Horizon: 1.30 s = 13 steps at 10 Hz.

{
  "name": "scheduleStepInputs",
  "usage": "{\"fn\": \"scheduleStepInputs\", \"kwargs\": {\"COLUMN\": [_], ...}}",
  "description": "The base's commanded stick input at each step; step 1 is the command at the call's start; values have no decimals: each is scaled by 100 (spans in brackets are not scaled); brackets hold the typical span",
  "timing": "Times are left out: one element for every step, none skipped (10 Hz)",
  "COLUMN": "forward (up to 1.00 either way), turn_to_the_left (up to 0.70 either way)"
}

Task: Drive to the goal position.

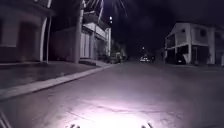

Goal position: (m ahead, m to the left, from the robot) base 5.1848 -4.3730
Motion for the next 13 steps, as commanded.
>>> {"fn": "scheduleStepInputs", "kwargs": {"forward": [70, 70, 70, 70, 70, 70, 70, 70, 70, 70, 70, 70, 70], "turn_to_the_left": [-20, -34, -35, -8, 0, 0, 0, 0, 0, 0, 0, 0, 0]}}
